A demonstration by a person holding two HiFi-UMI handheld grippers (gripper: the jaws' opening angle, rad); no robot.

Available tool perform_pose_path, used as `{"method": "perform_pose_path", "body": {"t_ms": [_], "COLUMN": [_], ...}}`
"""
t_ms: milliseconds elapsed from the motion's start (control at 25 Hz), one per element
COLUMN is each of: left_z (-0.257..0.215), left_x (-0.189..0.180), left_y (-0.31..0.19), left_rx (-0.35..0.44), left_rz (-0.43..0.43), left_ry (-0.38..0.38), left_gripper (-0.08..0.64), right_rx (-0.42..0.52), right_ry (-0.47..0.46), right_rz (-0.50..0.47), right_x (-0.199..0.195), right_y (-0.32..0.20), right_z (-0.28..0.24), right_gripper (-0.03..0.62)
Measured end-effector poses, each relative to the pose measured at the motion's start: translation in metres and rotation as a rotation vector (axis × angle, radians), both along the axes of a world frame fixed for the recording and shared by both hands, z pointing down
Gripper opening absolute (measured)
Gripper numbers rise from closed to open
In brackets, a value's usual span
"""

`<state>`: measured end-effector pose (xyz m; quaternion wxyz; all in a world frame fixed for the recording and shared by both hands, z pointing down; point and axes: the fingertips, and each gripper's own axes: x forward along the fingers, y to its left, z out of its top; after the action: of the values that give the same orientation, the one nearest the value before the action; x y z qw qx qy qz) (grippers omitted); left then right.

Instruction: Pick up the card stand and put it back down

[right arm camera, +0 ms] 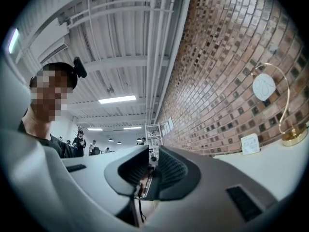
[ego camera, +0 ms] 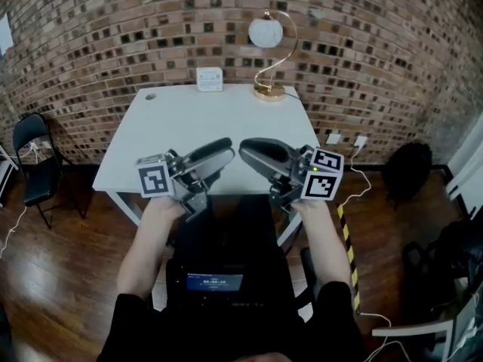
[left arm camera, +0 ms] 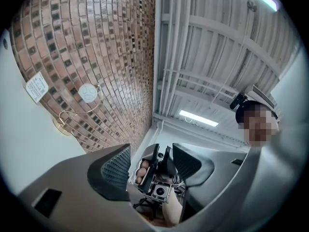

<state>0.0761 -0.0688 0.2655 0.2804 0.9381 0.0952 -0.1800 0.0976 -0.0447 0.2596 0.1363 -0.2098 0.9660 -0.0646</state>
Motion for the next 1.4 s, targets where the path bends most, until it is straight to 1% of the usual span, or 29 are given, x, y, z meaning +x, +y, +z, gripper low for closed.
{"method": "perform_pose_path", "body": {"t_ms": [80, 280, 480, 760, 1080, 1320, 1400], "left_z": [0.001, 0.002, 0.013, 0.007, 0.009, 0.009, 0.009], "left_x": [-0.003, -0.006, -0.016, -0.024, -0.023, -0.023, -0.023], "left_y": [0.005, 0.006, 0.008, 0.011, 0.012, 0.011, 0.012], "left_rx": [0.004, 0.014, -0.016, 0.018, -0.017, -0.012, -0.022], "left_rz": [0.005, -0.003, 0.012, -0.023, -0.009, -0.016, -0.007], "left_ry": [0.012, 0.021, 0.026, 0.029, 0.034, 0.030, 0.034], "left_gripper": [0.259, 0.259, 0.259, 0.259, 0.259, 0.259, 0.259], "right_rx": [0.020, 0.019, 0.016, 0.025, 0.024, 0.026, 0.026], "right_ry": [0.015, 0.021, 0.009, 0.032, 0.032, 0.031, 0.033], "right_rz": [0.000, -0.030, -0.047, -0.067, -0.070, -0.073, -0.074], "right_x": [-0.005, -0.012, -0.023, -0.031, -0.033, -0.033, -0.033], "right_y": [0.007, 0.007, 0.001, 0.005, 0.006, 0.006, 0.006], "right_z": [0.001, 0.003, 0.012, 0.012, 0.012, 0.012, 0.012], "right_gripper": [0.074, 0.063, 0.054, 0.049, 0.035, 0.031, 0.031]}}
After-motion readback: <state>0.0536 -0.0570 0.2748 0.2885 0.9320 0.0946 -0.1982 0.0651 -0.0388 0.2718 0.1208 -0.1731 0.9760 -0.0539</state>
